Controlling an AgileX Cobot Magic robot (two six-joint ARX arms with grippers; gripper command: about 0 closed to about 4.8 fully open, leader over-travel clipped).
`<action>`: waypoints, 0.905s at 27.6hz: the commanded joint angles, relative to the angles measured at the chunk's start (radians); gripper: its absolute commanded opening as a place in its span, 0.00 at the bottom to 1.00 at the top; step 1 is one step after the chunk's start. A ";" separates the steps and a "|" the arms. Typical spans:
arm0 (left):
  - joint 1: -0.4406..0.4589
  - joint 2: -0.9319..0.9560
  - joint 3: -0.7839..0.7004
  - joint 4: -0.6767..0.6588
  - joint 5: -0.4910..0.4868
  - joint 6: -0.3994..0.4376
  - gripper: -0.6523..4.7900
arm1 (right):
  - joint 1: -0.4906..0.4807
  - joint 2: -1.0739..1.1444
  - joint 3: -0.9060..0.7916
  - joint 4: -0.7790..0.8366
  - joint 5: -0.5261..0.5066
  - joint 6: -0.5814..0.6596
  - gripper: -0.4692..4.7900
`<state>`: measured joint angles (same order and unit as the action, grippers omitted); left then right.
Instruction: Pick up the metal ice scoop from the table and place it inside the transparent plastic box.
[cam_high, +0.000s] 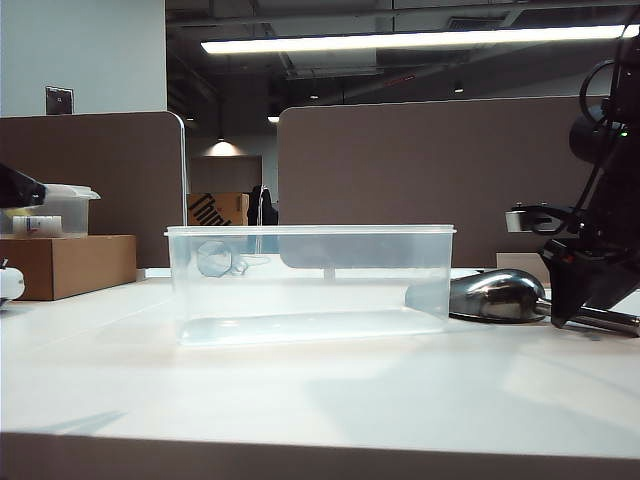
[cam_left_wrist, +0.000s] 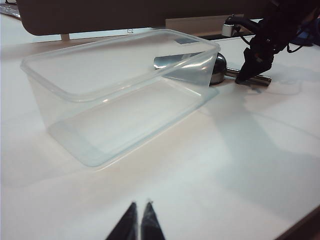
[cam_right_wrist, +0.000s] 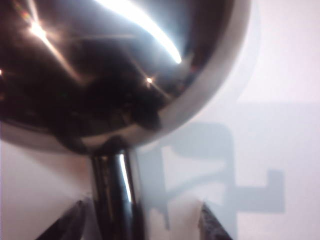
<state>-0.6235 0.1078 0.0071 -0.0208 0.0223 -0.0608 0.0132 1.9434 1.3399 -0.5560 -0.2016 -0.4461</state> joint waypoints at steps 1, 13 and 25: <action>0.000 0.006 0.000 0.007 0.000 0.000 0.16 | 0.016 0.016 -0.003 -0.017 0.002 0.001 0.52; 0.000 0.006 0.000 0.007 0.000 0.000 0.16 | 0.039 0.017 -0.003 -0.012 0.005 0.001 0.08; 0.000 0.006 0.000 0.007 0.000 0.000 0.16 | 0.037 -0.024 -0.002 0.003 0.024 0.053 0.08</action>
<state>-0.6235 0.1143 0.0071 -0.0208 0.0223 -0.0608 0.0490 1.9411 1.3380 -0.5423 -0.1928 -0.4053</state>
